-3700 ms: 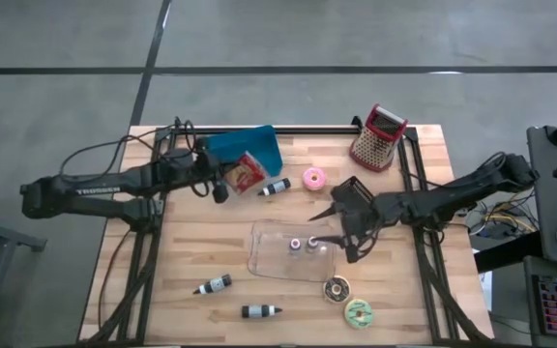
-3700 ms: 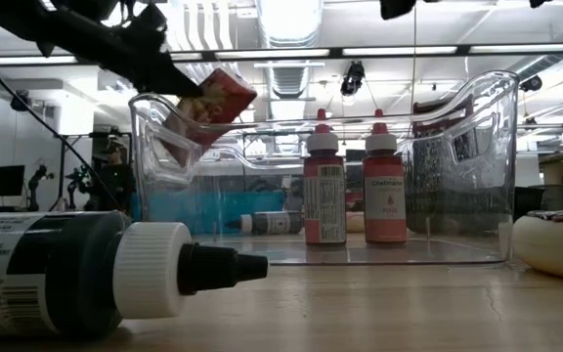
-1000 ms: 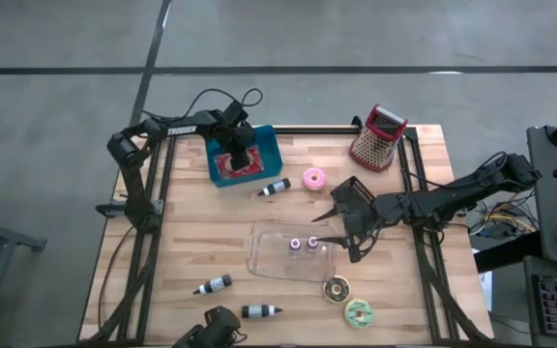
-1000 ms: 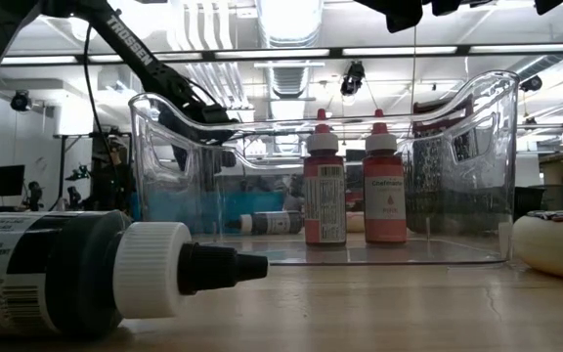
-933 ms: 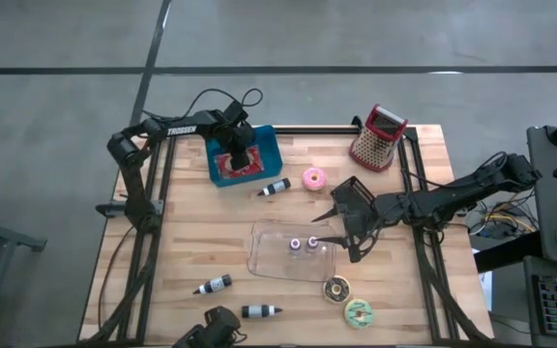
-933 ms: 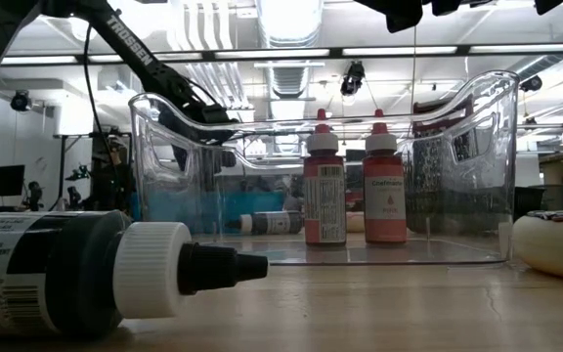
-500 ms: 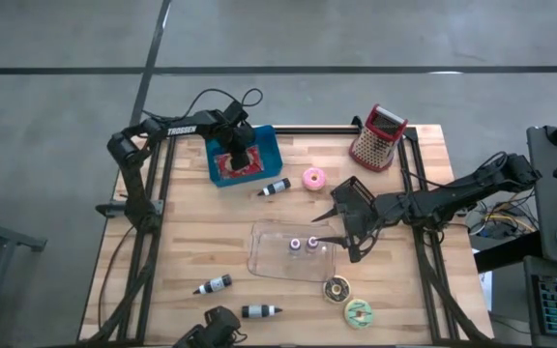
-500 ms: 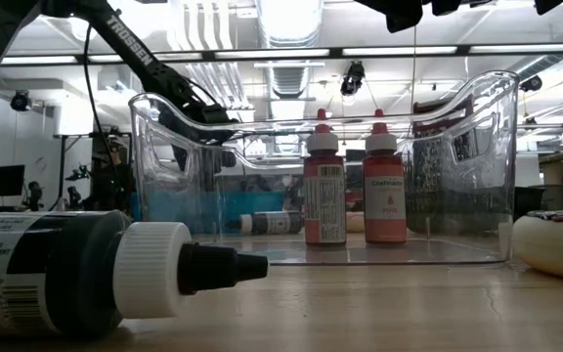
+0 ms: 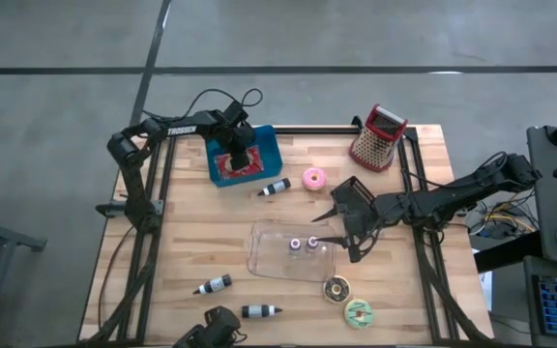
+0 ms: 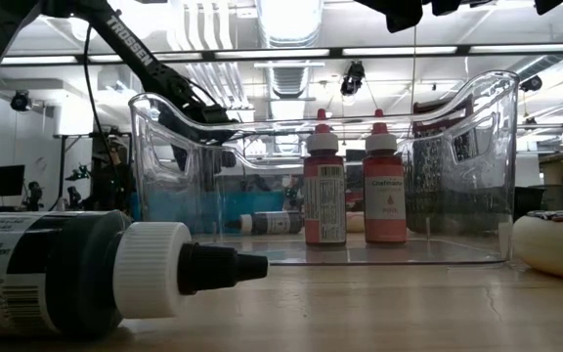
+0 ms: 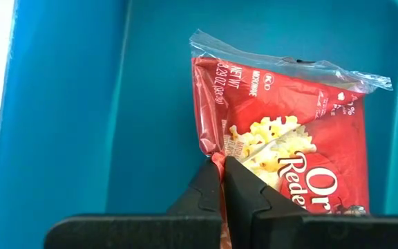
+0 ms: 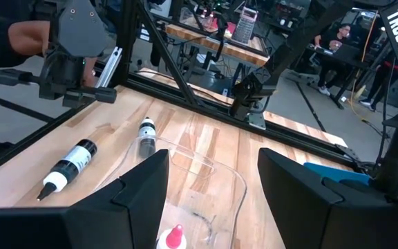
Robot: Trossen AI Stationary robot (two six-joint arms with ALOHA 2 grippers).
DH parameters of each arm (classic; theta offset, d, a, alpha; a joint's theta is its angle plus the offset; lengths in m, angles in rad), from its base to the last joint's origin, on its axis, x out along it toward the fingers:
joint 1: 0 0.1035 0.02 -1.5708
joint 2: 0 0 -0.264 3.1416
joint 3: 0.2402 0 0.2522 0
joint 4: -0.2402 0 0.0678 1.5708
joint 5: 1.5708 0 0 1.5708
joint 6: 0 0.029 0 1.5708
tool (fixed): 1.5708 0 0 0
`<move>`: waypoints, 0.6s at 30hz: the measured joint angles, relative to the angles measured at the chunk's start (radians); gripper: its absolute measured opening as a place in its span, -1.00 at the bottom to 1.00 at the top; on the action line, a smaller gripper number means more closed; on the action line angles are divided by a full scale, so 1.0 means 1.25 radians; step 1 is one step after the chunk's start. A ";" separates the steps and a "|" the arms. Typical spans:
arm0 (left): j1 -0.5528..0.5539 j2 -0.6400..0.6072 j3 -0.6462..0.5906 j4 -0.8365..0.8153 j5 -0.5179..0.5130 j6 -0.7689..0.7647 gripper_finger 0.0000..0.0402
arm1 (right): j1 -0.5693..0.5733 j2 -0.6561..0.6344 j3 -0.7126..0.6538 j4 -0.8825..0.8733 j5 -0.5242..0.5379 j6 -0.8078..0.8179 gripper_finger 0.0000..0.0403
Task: Pick & Place Food Item
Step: Put the popcorn bag into the blue bin, then put the pink donut into the black bin
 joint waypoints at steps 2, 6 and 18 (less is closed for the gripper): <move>0.000 0.000 0.000 0.001 0.000 0.000 -1.00 | 0.000 0.000 0.000 0.000 0.000 0.000 0.09; 0.000 0.000 0.000 0.003 0.000 -0.010 -0.90 | 0.000 0.000 0.000 0.000 0.000 0.000 0.09; -0.004 -0.001 0.027 0.001 -0.003 -0.032 -0.11 | 0.000 0.000 0.000 0.000 0.000 0.009 0.09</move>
